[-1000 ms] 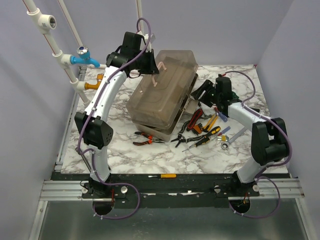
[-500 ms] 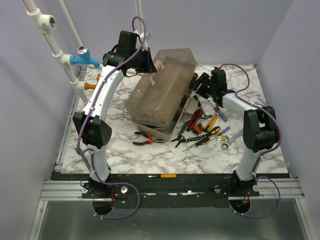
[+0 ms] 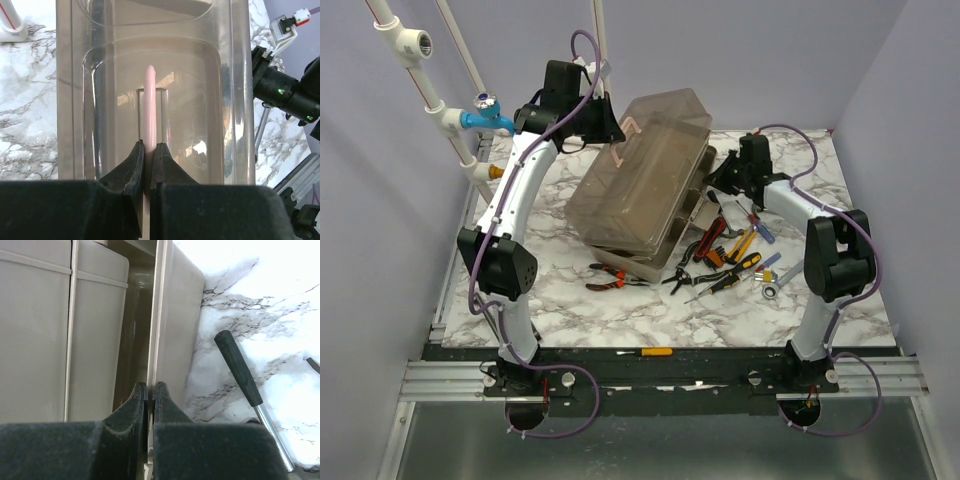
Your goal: Pack the tool kit
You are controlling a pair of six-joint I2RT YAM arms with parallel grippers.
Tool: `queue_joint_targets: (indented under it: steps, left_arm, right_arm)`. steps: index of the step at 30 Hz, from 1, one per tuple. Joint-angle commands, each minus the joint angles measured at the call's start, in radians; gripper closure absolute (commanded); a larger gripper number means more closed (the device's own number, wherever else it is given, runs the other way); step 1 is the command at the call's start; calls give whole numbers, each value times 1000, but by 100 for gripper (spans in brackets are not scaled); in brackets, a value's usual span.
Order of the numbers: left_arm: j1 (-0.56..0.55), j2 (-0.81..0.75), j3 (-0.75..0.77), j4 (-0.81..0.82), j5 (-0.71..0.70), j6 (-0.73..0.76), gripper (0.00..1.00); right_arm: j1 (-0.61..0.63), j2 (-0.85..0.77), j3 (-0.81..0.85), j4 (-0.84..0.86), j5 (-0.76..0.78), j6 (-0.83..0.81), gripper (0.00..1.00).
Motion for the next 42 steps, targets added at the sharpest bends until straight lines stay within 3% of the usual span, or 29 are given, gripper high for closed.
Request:
queue_joint_targets:
  steps: [1, 13, 25, 36, 37, 41, 42]
  left_arm:
    - [9, -86, -64, 107, 55, -34, 100]
    - [-76, -73, -76, 182, 157, -126, 100]
    - [-124, -114, -266, 423, 235, -293, 100]
    - [-167, -144, -354, 570, 258, -395, 100]
    - [-167, -147, -355, 579, 257, -402, 100]
    - [-159, -141, -333, 578, 254, -407, 100]
    - [-154, -136, -325, 579, 257, -408, 100]
  right_arm:
    - [-72, 7, 6, -121, -17, -84, 99]
    - [-169, 9, 84, -293, -54, -230, 99]
    - [-267, 53, 225, -454, -44, -370, 99]
    - [-333, 83, 337, -509, -34, -379, 99]
    - [-337, 84, 347, -514, -35, -377, 98]
    - [-337, 64, 346, -500, -80, -354, 70]
    - [-336, 58, 341, -495, -91, -344, 67]
